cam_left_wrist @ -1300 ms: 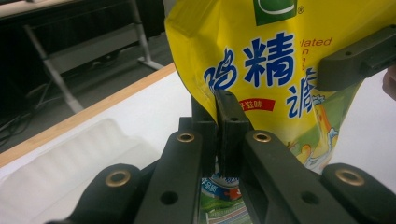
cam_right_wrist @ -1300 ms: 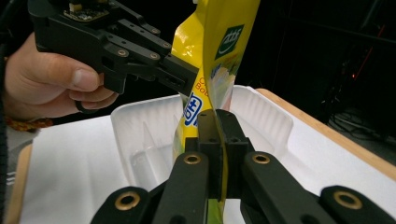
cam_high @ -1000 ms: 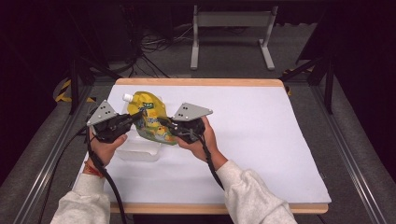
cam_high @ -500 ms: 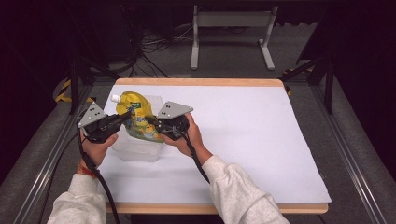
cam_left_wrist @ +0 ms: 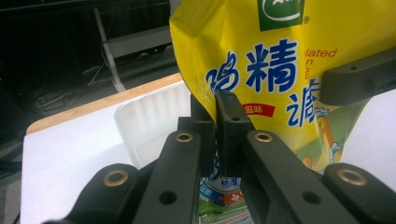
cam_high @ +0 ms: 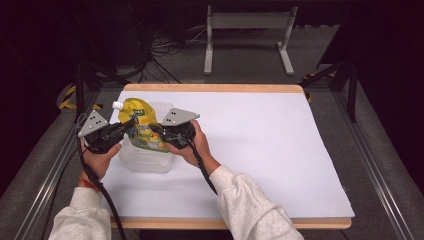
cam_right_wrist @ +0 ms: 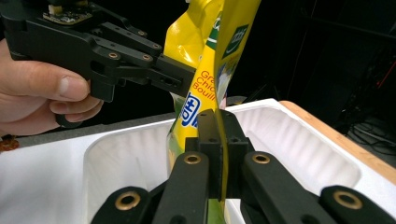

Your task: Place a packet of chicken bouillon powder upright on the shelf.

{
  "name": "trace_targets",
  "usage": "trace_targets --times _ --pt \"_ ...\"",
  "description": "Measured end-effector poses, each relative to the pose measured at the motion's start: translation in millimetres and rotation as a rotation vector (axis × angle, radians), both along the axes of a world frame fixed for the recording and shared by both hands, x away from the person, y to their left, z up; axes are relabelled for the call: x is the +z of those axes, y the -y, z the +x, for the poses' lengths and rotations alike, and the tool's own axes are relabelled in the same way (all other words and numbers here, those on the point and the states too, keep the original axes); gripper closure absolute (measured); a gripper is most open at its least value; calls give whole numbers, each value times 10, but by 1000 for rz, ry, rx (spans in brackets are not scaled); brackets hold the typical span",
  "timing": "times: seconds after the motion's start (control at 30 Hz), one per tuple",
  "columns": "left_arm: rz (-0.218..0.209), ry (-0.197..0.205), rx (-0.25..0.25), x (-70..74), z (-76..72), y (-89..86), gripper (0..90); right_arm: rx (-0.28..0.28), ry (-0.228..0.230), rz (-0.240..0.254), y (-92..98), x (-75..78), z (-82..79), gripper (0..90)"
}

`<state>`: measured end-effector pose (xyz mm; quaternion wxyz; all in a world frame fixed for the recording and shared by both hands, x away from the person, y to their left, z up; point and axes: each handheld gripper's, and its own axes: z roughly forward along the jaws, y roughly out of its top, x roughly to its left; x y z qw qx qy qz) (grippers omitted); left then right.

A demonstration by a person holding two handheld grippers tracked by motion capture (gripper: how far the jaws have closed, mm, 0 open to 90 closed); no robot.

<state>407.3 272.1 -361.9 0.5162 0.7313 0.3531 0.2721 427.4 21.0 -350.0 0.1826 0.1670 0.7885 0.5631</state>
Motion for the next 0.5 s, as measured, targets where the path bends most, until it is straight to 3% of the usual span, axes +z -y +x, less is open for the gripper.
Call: trace_targets --times 0.5 --pt "58 -64 0 -174 29 44 871 8 -49 -46 -10 -211 28 898"
